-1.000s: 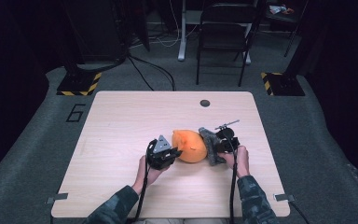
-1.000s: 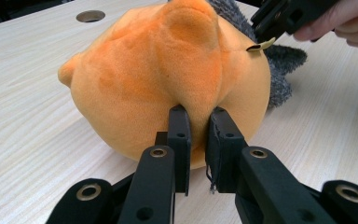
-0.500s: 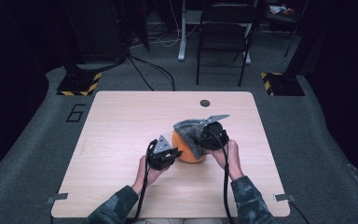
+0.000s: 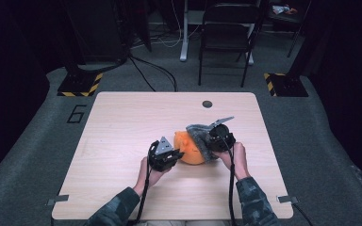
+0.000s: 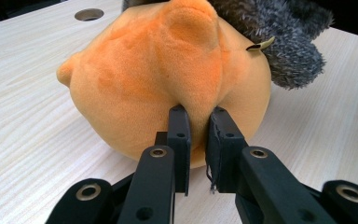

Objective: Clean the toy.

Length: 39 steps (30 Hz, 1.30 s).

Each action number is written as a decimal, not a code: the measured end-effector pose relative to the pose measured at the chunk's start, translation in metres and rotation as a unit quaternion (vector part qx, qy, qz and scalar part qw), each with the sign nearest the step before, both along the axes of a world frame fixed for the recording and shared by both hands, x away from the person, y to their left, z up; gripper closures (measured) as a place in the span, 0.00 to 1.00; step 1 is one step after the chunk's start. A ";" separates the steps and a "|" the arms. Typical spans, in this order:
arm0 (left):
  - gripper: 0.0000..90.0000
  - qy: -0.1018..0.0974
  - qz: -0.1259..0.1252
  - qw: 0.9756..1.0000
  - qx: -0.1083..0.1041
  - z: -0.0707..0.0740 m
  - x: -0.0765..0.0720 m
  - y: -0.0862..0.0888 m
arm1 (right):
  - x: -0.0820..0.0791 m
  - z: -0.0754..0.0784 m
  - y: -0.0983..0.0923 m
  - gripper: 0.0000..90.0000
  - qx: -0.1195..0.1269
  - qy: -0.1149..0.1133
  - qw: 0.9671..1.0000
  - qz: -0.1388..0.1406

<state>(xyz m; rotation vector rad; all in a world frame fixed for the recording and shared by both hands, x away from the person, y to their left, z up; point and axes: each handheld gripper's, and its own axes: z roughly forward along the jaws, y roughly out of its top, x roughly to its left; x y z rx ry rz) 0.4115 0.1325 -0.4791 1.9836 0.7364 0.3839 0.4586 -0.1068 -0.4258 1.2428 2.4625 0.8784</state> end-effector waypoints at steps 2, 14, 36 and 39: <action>0.89 0.000 0.000 1.000 0.000 0.000 0.000 0.000 | 0.003 -0.005 -0.005 0.85 -0.002 0.011 1.000 -0.010; 0.89 -0.002 -0.004 1.000 0.002 0.000 0.000 0.000 | 0.015 -0.039 -0.021 0.85 -0.023 0.054 0.997 -0.047; 0.88 -0.006 0.000 1.000 0.004 -0.001 0.002 0.001 | -0.004 0.005 0.002 0.86 0.011 0.005 1.000 0.007; 0.84 -0.008 -0.001 1.000 0.005 -0.001 0.001 0.000 | -0.003 -0.003 0.005 0.86 0.009 -0.005 1.000 -0.001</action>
